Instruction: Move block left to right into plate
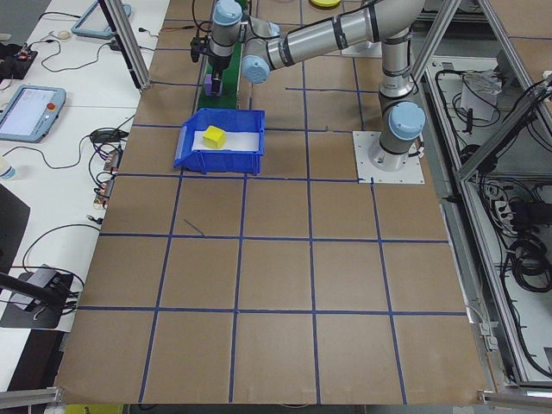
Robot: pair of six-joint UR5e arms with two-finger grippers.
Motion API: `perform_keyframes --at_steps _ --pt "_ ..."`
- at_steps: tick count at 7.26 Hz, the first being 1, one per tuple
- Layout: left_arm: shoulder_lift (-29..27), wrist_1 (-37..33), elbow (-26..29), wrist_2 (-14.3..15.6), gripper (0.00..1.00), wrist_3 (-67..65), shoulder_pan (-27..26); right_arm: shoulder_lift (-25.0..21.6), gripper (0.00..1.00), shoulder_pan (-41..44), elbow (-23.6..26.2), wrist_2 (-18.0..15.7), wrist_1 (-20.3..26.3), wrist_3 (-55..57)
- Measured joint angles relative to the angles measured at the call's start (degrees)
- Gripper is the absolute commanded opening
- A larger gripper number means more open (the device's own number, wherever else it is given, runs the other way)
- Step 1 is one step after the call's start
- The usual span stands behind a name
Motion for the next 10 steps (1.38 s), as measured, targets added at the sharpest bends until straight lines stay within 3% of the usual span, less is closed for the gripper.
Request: perform_keyframes --at_steps 3,10 --pt "-1.3 -1.0 -0.6 0.5 1.0 11.0 6.3 0.0 1.0 0.0 0.0 -0.1 0.0 0.0" --pt "-8.0 -0.5 0.0 -1.0 1.0 31.6 8.1 0.0 1.0 -0.1 0.3 -0.1 0.1 -0.4"
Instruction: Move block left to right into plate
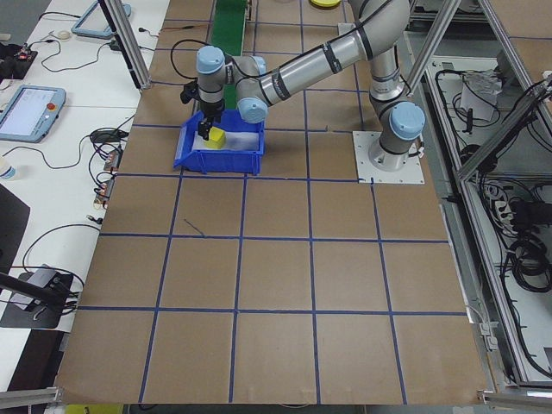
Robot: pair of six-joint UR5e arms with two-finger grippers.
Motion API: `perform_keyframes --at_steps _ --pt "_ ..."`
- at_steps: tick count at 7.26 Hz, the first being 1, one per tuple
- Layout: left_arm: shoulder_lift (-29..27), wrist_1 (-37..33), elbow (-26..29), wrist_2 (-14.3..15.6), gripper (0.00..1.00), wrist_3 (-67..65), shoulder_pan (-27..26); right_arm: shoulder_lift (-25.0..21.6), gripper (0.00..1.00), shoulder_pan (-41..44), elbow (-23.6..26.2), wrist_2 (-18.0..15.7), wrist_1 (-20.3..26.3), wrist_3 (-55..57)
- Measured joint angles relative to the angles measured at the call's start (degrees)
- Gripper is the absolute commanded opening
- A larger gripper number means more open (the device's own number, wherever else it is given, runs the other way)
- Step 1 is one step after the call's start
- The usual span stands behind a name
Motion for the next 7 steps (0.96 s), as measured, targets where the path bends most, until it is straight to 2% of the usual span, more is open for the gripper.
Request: perform_keyframes --at_steps 3,5,7 --pt "-0.2 0.0 -0.8 -0.3 1.0 3.7 0.1 0.0 1.0 -0.3 0.4 0.0 0.0 -0.3" --pt "-0.5 0.0 -1.6 -2.6 1.0 4.1 0.1 0.0 1.0 -0.5 0.6 -0.1 0.0 -0.4" --pt "-0.6 0.1 -2.5 -3.5 1.0 4.3 0.1 0.0 1.0 -0.5 0.6 -0.1 0.0 -0.4"
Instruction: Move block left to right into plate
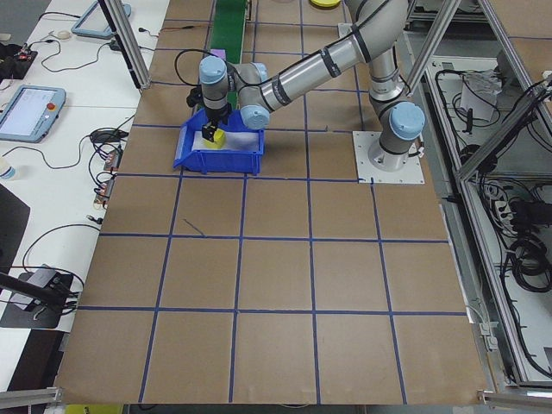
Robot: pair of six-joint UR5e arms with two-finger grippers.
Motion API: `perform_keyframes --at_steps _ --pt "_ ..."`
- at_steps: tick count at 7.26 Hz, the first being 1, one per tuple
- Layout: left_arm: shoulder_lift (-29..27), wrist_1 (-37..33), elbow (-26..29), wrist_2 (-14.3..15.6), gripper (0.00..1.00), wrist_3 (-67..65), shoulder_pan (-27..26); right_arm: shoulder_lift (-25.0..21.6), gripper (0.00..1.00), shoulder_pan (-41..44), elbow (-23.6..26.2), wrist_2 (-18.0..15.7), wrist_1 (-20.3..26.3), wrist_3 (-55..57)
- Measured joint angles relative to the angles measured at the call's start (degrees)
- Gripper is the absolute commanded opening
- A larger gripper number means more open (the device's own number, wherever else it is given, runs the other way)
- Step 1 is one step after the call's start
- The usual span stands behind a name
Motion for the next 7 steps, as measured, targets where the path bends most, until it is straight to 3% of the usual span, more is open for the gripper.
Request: perform_keyframes --at_steps 7 --pt "0.2 0.0 0.8 -0.1 1.0 3.1 2.2 0.1 1.0 -0.1 -0.1 0.0 -0.1 0.0"
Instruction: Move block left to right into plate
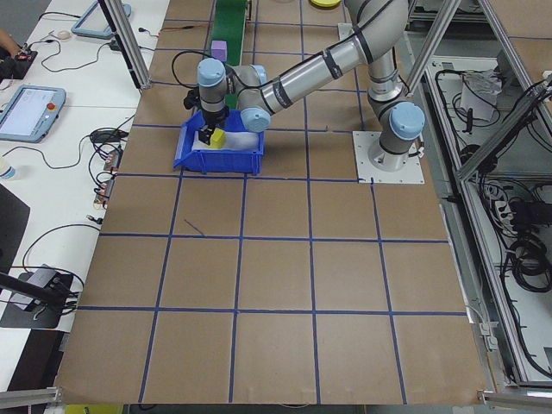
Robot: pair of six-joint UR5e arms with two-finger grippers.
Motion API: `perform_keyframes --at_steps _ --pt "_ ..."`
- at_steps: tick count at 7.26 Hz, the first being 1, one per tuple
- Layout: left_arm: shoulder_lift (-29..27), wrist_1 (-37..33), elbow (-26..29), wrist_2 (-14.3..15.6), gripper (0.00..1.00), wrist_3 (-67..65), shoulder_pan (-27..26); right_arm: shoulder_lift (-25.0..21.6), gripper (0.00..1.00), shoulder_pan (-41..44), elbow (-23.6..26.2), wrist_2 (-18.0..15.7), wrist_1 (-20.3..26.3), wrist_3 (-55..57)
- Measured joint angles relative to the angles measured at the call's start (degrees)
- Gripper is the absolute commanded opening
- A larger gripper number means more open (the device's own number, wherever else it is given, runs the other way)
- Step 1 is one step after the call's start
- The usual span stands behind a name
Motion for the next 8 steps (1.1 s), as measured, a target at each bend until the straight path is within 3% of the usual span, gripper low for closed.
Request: perform_keyframes --at_steps 5,8 --pt "-0.2 -0.6 -0.8 -0.3 1.0 -0.3 0.1 0.1 1.0 -0.4 0.0 -0.1 -0.1 -0.1" --pt "-0.2 -0.7 -0.8 -1.3 1.0 -1.5 0.1 4.2 1.0 -6.8 -0.9 0.1 -0.9 -3.2"
